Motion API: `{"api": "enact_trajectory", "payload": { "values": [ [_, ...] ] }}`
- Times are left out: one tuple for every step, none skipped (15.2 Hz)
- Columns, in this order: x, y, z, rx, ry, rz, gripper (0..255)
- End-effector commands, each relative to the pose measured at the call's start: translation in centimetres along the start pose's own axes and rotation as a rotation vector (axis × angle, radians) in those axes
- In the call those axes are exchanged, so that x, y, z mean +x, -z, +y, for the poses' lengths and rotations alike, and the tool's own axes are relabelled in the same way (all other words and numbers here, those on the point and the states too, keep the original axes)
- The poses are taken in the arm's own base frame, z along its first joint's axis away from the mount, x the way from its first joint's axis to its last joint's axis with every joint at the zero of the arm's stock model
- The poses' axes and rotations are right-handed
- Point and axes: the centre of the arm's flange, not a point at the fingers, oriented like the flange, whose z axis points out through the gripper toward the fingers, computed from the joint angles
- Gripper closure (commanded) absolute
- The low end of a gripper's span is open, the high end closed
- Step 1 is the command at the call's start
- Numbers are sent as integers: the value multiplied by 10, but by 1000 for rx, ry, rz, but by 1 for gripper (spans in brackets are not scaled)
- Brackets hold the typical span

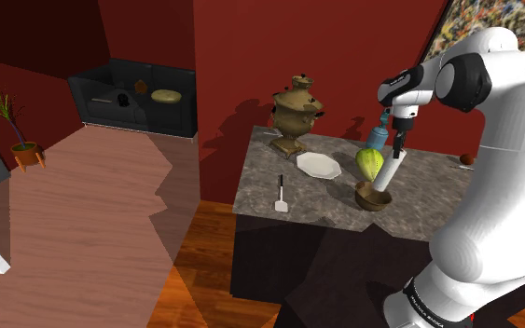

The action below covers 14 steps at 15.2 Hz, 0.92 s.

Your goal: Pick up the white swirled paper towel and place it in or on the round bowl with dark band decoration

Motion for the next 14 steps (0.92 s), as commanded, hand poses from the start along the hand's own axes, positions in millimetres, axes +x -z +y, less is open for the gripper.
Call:
{"api": "enact_trajectory", "payload": {
  "values": [
    [3,-10,1,0,0,0,255],
    [5,-15,2,0,0,0,255],
    [6,-20,2,0,0,0,255],
    [8,-25,3,0,0,0,255],
    [9,-30,3,0,0,0,255],
    [11,-35,4,0,0,0,255],
    [11,-38,4,0,0,0,255],
    [11,-38,4,0,0,0,255],
    [12,-38,4,0,0,0,255],
    [12,-38,4,0,0,0,255],
    [12,-38,4,0,0,0,255],
    [12,-38,4,0,0,0,255],
    [12,-38,4,0,0,0,255],
    [12,-38,4,0,0,0,255]
  ]
}}
